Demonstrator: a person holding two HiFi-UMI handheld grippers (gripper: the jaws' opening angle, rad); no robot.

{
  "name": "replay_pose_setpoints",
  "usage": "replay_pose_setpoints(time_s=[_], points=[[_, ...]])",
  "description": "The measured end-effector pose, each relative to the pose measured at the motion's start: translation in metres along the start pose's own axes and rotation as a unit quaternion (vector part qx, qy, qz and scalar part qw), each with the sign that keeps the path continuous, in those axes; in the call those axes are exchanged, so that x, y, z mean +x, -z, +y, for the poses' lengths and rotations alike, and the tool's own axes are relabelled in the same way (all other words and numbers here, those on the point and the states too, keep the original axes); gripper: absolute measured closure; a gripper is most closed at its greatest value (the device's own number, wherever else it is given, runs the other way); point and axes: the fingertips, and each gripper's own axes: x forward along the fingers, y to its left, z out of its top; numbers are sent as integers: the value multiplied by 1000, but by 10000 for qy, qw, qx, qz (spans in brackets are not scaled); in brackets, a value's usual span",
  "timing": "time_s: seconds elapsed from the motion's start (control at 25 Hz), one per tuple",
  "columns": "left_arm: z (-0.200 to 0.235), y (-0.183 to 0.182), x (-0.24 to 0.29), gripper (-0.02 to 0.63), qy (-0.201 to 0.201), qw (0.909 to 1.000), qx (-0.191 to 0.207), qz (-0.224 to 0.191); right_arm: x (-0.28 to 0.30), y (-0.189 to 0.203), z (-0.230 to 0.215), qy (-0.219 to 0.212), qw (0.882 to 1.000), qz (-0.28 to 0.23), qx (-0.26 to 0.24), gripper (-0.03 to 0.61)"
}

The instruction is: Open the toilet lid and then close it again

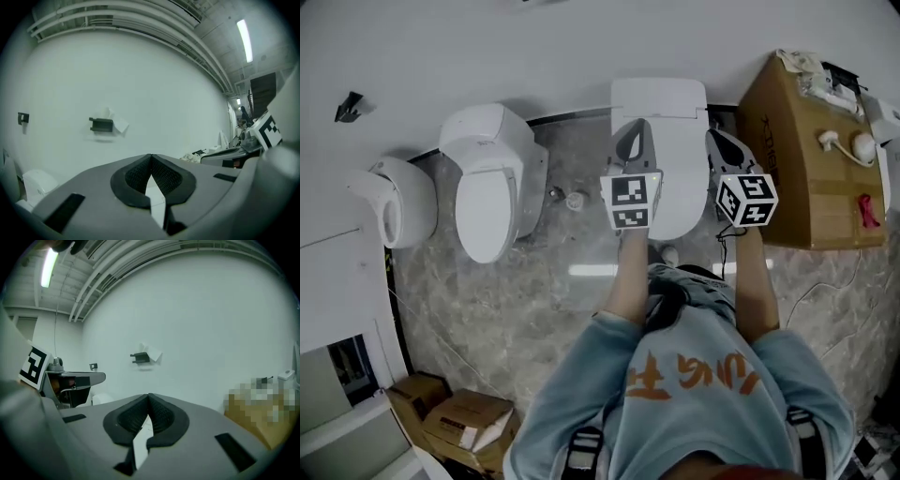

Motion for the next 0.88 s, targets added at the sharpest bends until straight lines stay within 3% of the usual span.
replay_pose_setpoints(time_s=[0.36,0.6,0.88], points=[[14,-98,-11,588,-210,9953,484,-813,3,-106,4,214,9932,-990,-571,566],[27,-116,-13,588,-273,9948,123,-978,1,-132,10,301,9881,-1236,-865,566],[18,-125,-11,588,-193,9945,305,-988,-4,-142,1,342,9865,-1388,-801,566]])
